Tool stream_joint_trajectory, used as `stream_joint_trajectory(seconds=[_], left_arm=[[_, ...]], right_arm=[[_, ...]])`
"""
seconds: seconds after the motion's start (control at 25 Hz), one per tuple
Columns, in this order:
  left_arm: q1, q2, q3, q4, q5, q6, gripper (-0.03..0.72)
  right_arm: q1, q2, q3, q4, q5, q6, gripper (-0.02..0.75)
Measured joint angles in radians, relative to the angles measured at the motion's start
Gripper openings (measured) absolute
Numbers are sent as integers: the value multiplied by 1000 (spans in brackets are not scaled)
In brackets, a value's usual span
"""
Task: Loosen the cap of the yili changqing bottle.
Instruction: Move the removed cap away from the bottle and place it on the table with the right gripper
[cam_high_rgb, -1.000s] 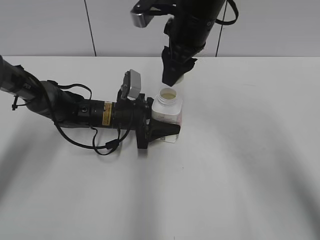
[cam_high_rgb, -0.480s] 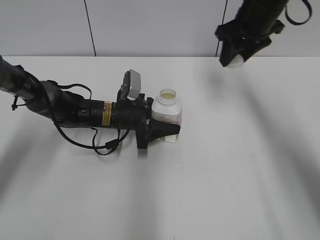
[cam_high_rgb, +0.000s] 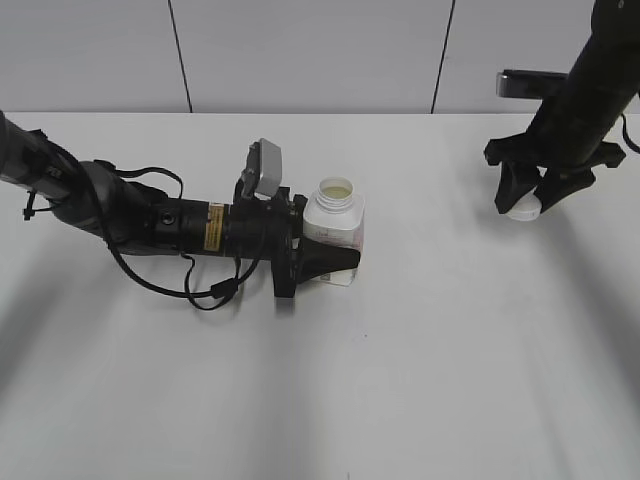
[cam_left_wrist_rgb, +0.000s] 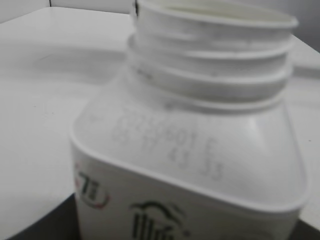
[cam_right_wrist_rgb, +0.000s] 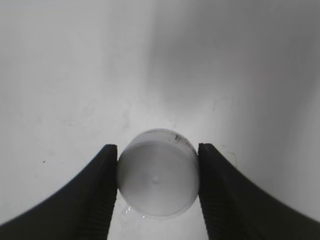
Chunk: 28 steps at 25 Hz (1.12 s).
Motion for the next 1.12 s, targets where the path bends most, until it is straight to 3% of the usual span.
stream_joint_trajectory(seconds=[0.44,0.96,1.12], left_arm=[[0,0,0,0,0,0,397],[0,0,0,0,0,0,397],[0,0,0,1,0,0,397]], right_arm=[[-5,0,200,9,-252,2,388],[-5,0,215,27,-272,2,386],[-5,0,215,46,-272,2,449]])
